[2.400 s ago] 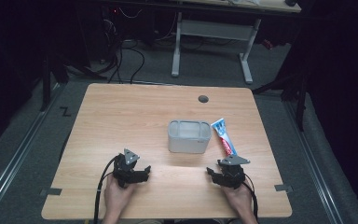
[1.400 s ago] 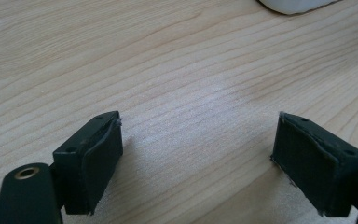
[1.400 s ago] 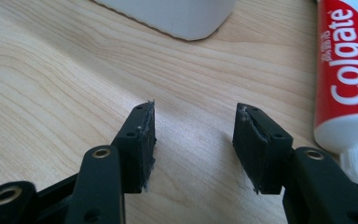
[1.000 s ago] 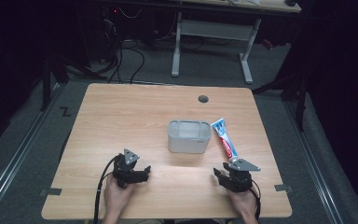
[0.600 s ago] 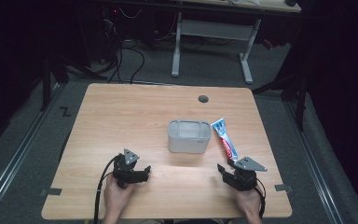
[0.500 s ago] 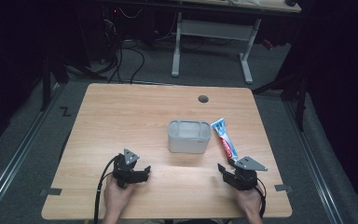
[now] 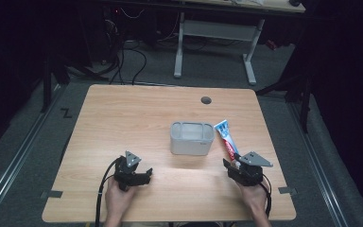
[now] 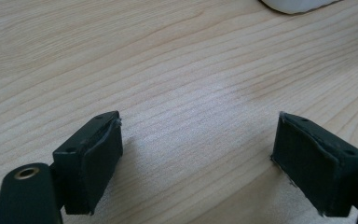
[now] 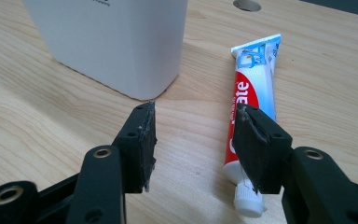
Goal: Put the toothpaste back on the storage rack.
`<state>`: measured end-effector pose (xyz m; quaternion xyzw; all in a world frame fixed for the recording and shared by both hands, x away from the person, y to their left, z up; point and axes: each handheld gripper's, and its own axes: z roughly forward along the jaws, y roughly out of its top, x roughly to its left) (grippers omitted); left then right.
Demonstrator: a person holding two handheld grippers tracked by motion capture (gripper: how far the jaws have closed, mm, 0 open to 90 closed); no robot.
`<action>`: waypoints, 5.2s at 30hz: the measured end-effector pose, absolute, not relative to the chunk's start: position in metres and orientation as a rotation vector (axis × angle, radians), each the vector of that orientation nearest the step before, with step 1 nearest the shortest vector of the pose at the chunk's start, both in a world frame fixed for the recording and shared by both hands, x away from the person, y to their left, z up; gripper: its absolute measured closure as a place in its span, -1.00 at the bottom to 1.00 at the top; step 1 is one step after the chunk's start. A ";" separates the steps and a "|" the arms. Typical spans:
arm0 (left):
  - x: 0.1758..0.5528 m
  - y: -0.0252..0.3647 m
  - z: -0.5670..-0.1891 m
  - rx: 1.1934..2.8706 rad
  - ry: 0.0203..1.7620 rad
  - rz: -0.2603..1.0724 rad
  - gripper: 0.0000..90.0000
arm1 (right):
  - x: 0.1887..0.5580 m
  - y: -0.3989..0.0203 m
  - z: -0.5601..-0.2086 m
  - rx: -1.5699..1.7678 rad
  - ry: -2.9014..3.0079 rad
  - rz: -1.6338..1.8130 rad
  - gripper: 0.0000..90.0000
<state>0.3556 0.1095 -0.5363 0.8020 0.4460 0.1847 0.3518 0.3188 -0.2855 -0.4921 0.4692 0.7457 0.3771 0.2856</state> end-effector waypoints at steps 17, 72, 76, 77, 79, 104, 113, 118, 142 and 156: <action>0.356 0.110 -0.536 2.075 1.154 0.478 -0.64 | 0.342 -0.300 -0.480 1.323 1.954 1.036 0.06; 0.356 0.110 -0.536 2.074 1.154 0.479 -0.64 | 0.462 -0.290 -0.487 1.490 2.136 0.748 0.06; 0.356 0.110 -0.536 2.074 1.154 0.479 -0.64 | 0.468 -0.287 -0.490 1.499 2.146 0.716 0.06; 0.356 0.110 -0.536 2.076 1.154 0.478 -0.64 | 0.472 -0.286 -0.492 1.516 2.152 0.691 0.06; 0.356 0.110 -0.536 2.076 1.153 0.477 -0.64 | 0.474 -0.286 -0.494 1.528 2.156 0.671 0.06; 0.356 0.110 -0.536 2.074 1.154 0.479 -0.64 | 0.488 -0.295 -0.503 1.681 2.234 0.681 0.16; 0.356 0.110 -0.536 2.075 1.155 0.477 -0.64 | 0.486 -0.281 -0.499 1.538 2.286 0.525 0.37; 0.356 0.110 -0.536 2.075 1.155 0.477 -0.64 | 0.485 -0.277 -0.495 1.470 2.313 0.455 0.53; 0.356 0.110 -0.536 2.075 1.155 0.477 -0.64 | 0.465 -0.308 -0.465 1.494 2.302 0.721 0.62; 0.356 0.109 -0.536 2.077 1.153 0.478 -0.64 | 0.441 -0.317 -0.443 1.432 2.291 0.860 0.61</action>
